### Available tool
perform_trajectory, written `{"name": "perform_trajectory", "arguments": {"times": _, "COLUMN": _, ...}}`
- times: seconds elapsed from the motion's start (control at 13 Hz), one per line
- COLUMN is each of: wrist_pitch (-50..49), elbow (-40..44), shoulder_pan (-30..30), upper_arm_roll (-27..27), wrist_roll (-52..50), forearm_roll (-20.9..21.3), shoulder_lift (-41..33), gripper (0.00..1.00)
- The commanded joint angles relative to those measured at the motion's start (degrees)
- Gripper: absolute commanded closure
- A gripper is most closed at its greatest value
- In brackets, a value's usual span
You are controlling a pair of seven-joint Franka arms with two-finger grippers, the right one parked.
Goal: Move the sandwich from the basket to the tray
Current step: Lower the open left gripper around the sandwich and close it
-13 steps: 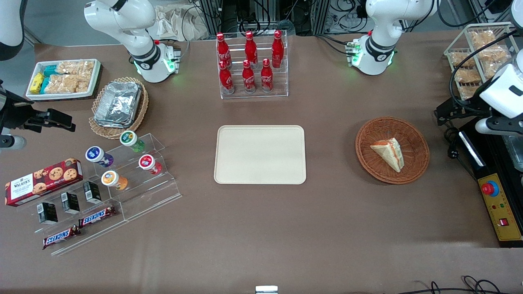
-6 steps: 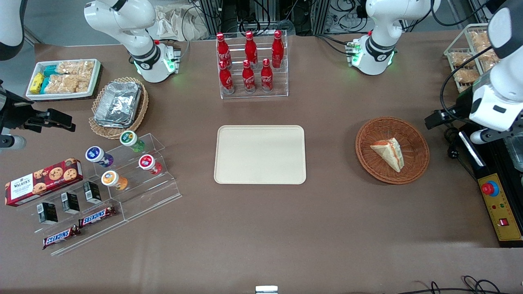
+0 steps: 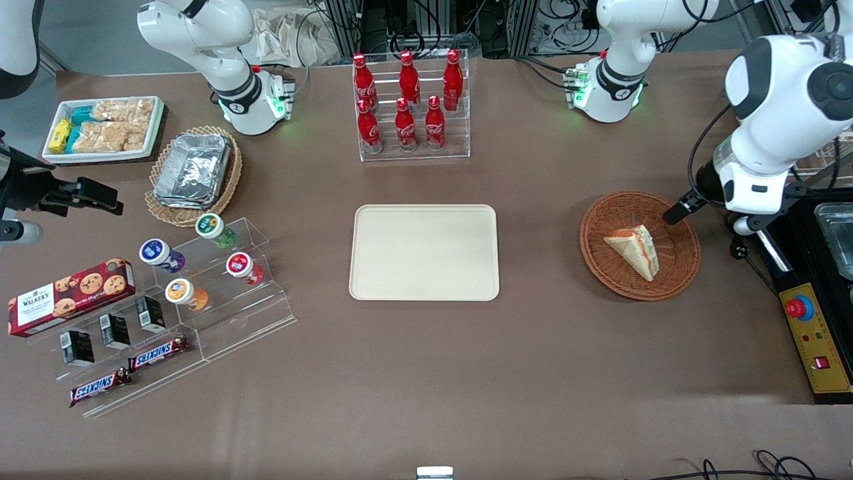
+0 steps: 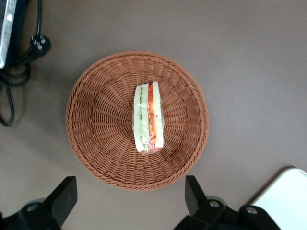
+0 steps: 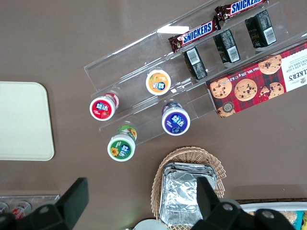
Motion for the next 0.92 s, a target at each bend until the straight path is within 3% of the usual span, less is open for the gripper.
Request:
{"name": "perform_trajectory", "arguments": {"times": 0.0, "wrist_pitch": 4.2, "elbow": -1.5, "shoulder_pan": 0.2, "upper_arm_roll": -0.7, "wrist_roll": -3.7, "forearm_roll": 0.8, "shoulder_lift": 2.2, "gripper": 0.0}}
{"name": "perform_trajectory", "arguments": {"times": 0.46, "wrist_pitch": 10.4, "elbow": -3.2, "shoulder_pan": 0.1, "upper_arm_roll": -2.2, "wrist_roll": -8.0, "forearm_roll": 0.9, "shoulder_lift": 9.2, "gripper": 0.0}}
{"name": "perform_trajectory", "arguments": {"times": 0.85, "wrist_pitch": 20.1, "elbow": -10.6, "shoulder_pan": 0.3, "upper_arm_roll": -1.2, "wrist_roll": -8.0, "forearm_roll": 0.9, "shoulder_lift": 11.0, "gripper": 0.0}}
